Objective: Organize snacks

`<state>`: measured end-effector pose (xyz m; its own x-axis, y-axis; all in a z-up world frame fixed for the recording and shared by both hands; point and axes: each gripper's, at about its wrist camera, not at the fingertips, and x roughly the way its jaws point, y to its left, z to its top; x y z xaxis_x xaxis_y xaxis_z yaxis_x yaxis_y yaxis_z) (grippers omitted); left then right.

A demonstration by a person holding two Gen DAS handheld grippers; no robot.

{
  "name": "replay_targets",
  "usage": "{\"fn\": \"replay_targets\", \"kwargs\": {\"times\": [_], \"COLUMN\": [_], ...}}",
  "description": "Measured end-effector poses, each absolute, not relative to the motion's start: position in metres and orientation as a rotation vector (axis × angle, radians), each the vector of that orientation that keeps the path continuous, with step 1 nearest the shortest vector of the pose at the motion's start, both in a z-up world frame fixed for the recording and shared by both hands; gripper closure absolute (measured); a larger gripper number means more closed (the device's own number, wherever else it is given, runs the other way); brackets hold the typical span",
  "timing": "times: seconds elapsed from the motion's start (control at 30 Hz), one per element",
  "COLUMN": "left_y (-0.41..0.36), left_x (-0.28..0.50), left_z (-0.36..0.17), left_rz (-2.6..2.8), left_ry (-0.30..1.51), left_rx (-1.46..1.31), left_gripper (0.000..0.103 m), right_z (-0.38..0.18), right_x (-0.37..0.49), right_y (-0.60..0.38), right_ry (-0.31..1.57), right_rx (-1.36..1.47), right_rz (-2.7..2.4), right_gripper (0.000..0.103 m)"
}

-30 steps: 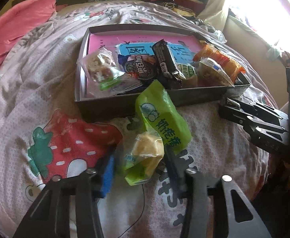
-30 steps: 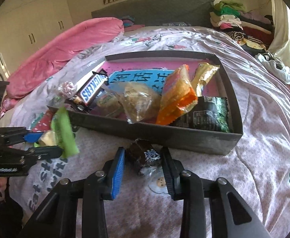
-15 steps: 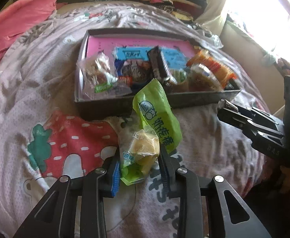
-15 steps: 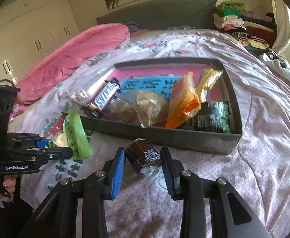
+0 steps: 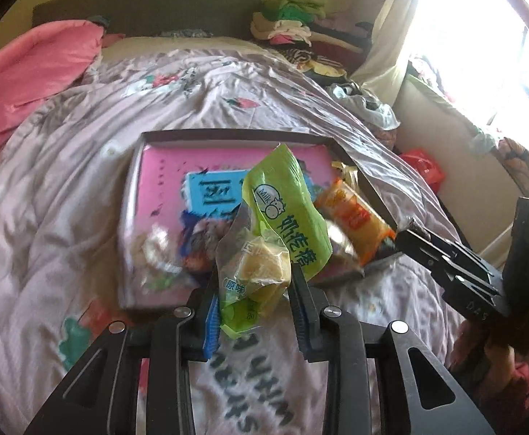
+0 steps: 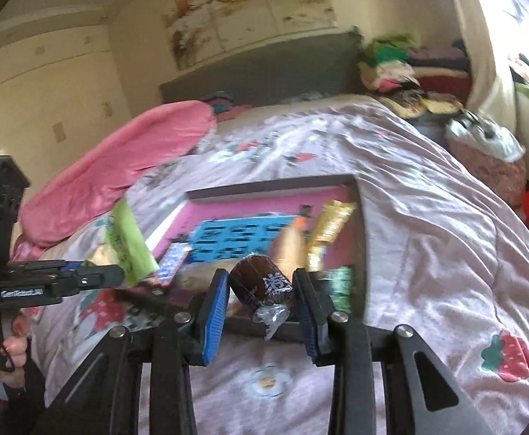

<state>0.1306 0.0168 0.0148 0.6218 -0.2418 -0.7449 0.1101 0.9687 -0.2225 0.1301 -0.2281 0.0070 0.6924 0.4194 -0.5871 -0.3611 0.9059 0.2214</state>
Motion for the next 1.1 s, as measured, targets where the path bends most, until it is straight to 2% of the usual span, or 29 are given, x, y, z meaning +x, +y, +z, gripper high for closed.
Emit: {"fn": "replay_targets", "kwargs": {"times": [0.6,0.87,1.07,1.1], "left_y": [-0.009,-0.008,-0.009,-0.009], "left_x": [0.171,0.167,0.161,0.161], "left_z": [-0.003,-0.003,0.002,0.003], "left_rz": [-0.131,-0.142,-0.147,-0.144], "left_ry": [0.92,0.922,0.9,0.895], "left_rx": [-0.12,-0.134,-0.121,-0.114], "left_gripper": [0.067,0.054,0.046,0.046], "right_z": [-0.017,-0.014,-0.006,-0.004], "right_x": [0.162,0.154,0.146,0.144], "right_y": [-0.236,-0.232,-0.238,-0.239], "right_ry": [0.746,0.739,0.699,0.692], "right_rx": [0.124,0.096,0.105,0.108], "right_rz": [0.408,0.413,0.393,0.389], "right_gripper": [0.066,0.062,0.054,0.049]}}
